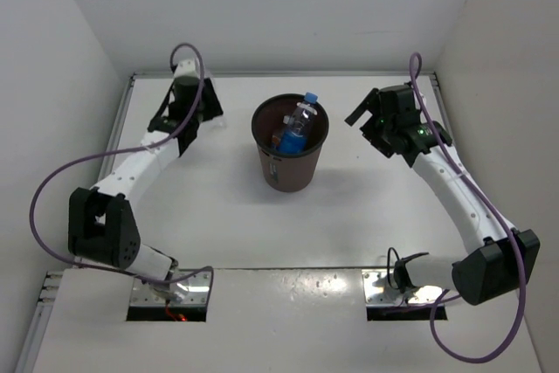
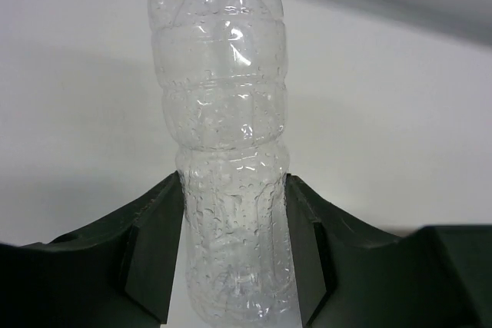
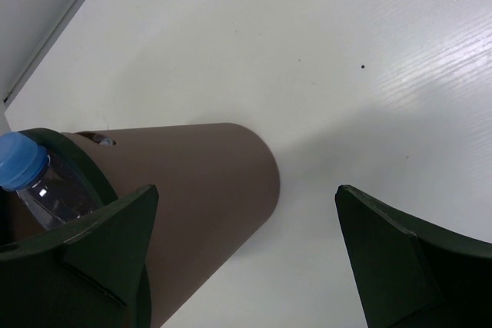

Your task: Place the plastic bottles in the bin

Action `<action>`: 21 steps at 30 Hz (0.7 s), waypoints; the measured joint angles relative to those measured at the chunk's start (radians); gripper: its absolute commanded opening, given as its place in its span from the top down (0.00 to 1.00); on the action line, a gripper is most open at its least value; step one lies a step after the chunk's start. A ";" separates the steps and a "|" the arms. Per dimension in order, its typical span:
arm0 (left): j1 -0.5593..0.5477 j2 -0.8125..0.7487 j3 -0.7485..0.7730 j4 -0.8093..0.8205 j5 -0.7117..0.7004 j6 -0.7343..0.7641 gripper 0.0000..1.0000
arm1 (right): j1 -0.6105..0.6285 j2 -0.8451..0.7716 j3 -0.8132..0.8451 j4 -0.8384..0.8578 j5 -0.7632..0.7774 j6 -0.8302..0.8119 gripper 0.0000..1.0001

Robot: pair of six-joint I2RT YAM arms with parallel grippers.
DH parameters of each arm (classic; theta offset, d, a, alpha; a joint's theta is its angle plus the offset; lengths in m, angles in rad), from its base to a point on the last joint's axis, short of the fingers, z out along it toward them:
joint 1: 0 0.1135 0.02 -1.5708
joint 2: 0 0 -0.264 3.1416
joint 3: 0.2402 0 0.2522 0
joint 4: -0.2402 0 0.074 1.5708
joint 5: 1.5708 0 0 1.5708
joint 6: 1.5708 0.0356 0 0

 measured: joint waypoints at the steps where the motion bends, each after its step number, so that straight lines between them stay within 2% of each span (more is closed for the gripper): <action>1: 0.000 0.013 0.061 -0.006 -0.020 -0.002 0.72 | -0.003 0.000 -0.001 0.001 -0.003 0.000 0.00; 4: 0.002 0.048 0.218 0.000 -0.056 -0.006 0.72 | -0.005 0.000 -0.004 0.000 -0.012 0.000 0.00; 7: 0.003 0.071 0.334 0.000 -0.016 -0.012 0.72 | -0.008 0.000 -0.006 0.001 -0.016 0.000 0.00; 13: -0.033 0.072 0.391 0.039 0.126 -0.029 0.69 | -0.019 0.000 -0.017 0.003 -0.024 0.000 0.00; 21: -0.376 0.072 0.415 0.039 0.198 0.121 0.67 | -0.032 0.018 -0.026 0.027 -0.071 0.011 0.00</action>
